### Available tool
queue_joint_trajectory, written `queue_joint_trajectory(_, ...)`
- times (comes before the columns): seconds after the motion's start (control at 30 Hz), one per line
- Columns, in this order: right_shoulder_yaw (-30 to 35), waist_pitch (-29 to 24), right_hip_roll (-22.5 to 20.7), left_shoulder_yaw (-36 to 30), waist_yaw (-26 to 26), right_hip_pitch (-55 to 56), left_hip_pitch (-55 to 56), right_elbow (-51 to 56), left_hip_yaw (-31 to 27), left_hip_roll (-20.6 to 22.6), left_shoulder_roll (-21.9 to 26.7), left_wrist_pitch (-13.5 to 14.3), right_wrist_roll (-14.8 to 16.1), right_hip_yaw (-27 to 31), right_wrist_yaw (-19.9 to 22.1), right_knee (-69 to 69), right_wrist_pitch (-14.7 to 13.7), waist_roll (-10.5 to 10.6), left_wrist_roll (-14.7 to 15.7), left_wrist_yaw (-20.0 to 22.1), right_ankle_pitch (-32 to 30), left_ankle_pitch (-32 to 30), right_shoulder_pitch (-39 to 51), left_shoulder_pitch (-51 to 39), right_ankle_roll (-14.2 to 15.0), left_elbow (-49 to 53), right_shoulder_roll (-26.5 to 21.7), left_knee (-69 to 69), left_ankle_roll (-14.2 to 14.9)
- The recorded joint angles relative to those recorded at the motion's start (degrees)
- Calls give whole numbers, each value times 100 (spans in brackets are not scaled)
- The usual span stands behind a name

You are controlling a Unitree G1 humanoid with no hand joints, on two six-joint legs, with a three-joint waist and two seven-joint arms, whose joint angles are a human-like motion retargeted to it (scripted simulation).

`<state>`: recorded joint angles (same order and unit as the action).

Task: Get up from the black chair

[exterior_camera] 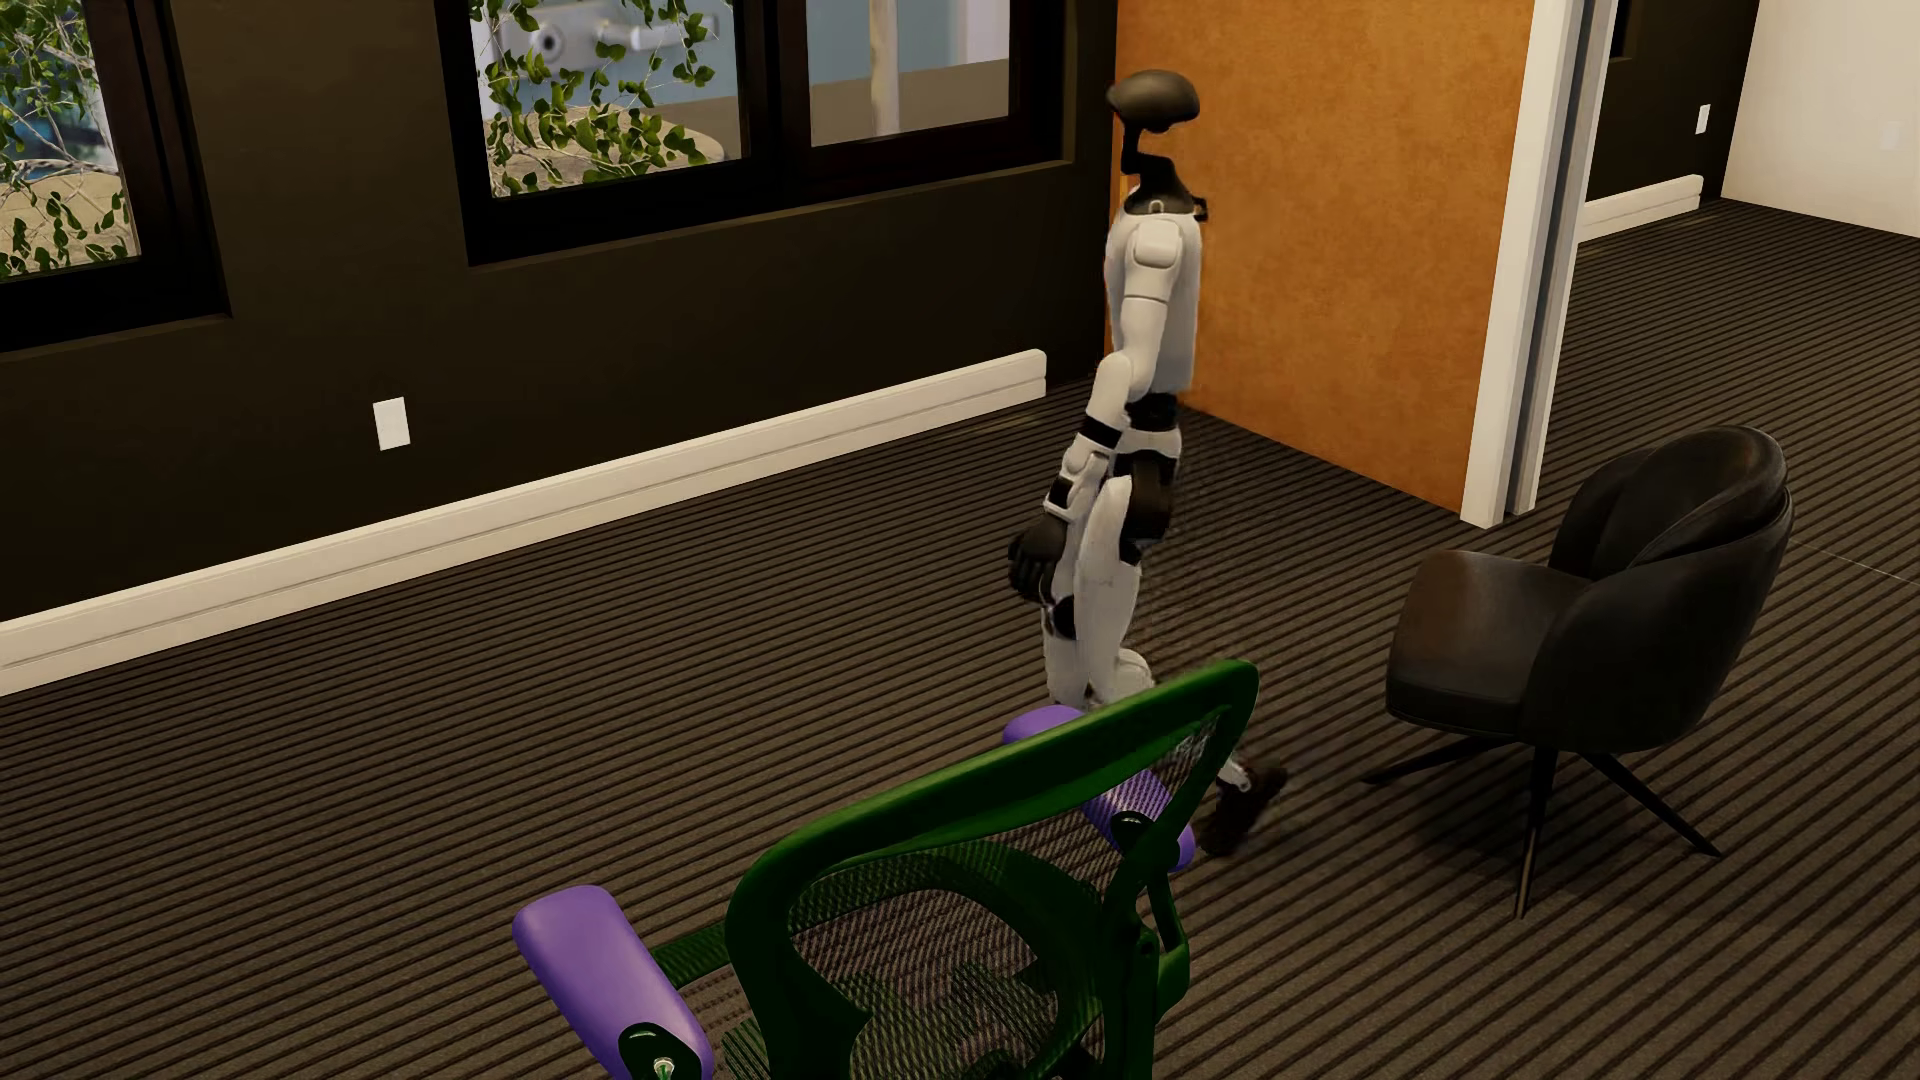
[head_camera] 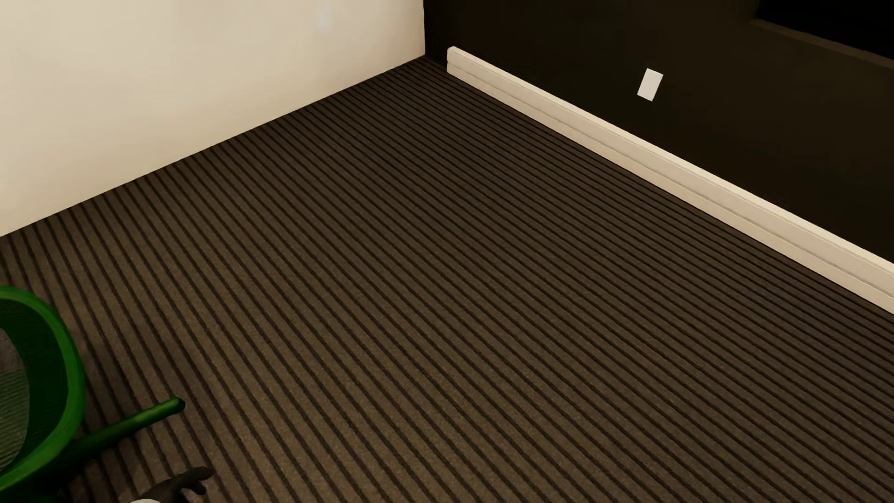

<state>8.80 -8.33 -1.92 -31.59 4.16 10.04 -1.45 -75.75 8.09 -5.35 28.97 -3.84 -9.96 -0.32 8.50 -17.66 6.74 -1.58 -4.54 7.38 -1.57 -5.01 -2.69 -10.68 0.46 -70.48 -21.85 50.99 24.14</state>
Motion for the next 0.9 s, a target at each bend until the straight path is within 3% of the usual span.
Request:
queue_joint_trajectory(0.07,-15,-141,60,-117,-165,-479,647,120,-123,-190,-67,-26,1,-60,149,-11,-109,-4,8,88,241,488,195,-2,-51,-110,2,1044,-360)
queue_joint_trajectory(0.13,165,-33,219,77,-259,-740,1089,327,-278,-309,-125,-36,115,-4,333,19,-210,-35,109,35,428,785,286,154,89,-143,-2,565,-458)
queue_joint_trajectory(0.17,231,29,320,159,-320,-817,1203,419,-350,-309,-151,-27,70,9,357,20,-253,-33,97,6,530,855,323,199,177,-143,-21,-89,-638)
queue_joint_trajectory(0.3,742,227,714,350,-307,-499,1196,509,-917,-464,-136,-17,24,281,395,-757,-337,54,106,22,1063,-27,517,407,469,-199,-57,-3122,-892)
queue_joint_trajectory(0.4,894,310,957,416,-253,-346,1161,414,-1065,-676,-57,7,18,520,371,-847,-347,115,72,-2,1079,-594,562,455,678,-161,-14,-3425,-609)
queue_joint_trajectory(0.53,951,389,1345,533,-151,285,669,276,-832,-481,148,129,-232,727,217,-927,-349,67,-153,-57,569,702,633,477,1057,11,7,-3575,-969)
queue_joint_trajectory(0.57,824,337,1420,520,-138,423,643,112,-797,-399,181,177,-122,754,239,-926,-360,12,-107,13,347,750,751,392,1091,13,63,-3593,-960)
queue_joint_trajectory(0.6,838,334,1441,501,-155,527,655,22,-727,-313,173,177,-95,759,278,-934,-312,-14,-72,124,178,743,762,327,1095,-34,98,-3577,-942)
queue_joint_trajectory(0.7,1082,365,1223,782,-165,638,426,-27,-587,-189,231,202,-484,483,-296,-1130,-129,-72,-14,132,376,857,757,330,891,-14,136,-3913,-1126)
queue_joint_trajectory(0.73,1184,301,1099,647,-133,534,381,-181,-551,-216,275,228,-599,404,-7,-1041,-323,-129,58,39,548,934,873,375,976,37,224,-3937,-851)
queue_joint_trajectory(0.83,1181,342,875,652,-128,278,308,-163,-494,-108,130,237,-522,269,79,-622,-374,-182,168,85,691,881,897,421,746,-132,209,-4094,-1024)
queue_joint_trajectory(0.9,1224,338,798,653,-164,119,349,-124,-473,-89,10,271,-541,220,173,-234,-387,-202,197,126,466,873,854,499,774,-92,160,-4059,-1128)
